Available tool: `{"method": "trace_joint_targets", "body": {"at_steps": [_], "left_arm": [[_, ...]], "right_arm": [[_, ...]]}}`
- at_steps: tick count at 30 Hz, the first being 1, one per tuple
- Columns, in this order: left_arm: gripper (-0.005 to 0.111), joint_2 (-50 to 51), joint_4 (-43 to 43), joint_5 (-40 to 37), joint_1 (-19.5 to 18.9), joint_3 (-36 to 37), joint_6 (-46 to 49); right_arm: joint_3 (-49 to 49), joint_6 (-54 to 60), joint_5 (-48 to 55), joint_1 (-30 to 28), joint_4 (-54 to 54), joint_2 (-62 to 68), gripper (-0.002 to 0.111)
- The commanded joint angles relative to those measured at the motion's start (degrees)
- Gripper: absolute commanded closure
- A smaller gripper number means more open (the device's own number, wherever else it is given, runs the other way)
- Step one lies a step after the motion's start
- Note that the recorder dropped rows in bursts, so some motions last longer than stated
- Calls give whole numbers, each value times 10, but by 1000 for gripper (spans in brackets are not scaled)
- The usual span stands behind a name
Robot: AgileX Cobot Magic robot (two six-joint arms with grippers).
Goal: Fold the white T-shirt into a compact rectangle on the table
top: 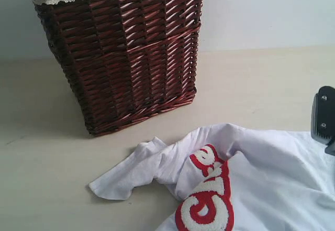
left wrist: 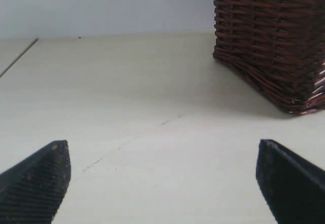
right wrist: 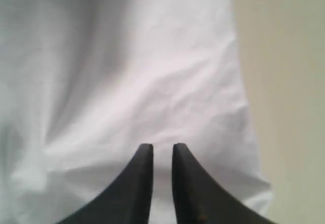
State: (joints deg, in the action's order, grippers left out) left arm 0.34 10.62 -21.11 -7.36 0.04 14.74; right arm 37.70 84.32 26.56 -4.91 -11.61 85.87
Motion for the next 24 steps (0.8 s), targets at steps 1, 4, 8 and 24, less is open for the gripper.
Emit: {"method": "trace_joint_targets", "body": {"at_steps": [1, 4, 8, 24], "left_arm": [[13, -3, 4, 3, -2, 0, -2], [13, -3, 4, 3, -2, 0, -2], [13, -3, 4, 3, -2, 0, -2], [13, -3, 4, 3, -2, 0, -2]], "right_arm": [[-1, -3, -124, -6, -6, 5, 71], [28, -41, -195, -42, -46, 99, 64], [77, -116, -179, -90, -47, 187, 64], [95, -50, -279, -92, -55, 176, 108]]}}
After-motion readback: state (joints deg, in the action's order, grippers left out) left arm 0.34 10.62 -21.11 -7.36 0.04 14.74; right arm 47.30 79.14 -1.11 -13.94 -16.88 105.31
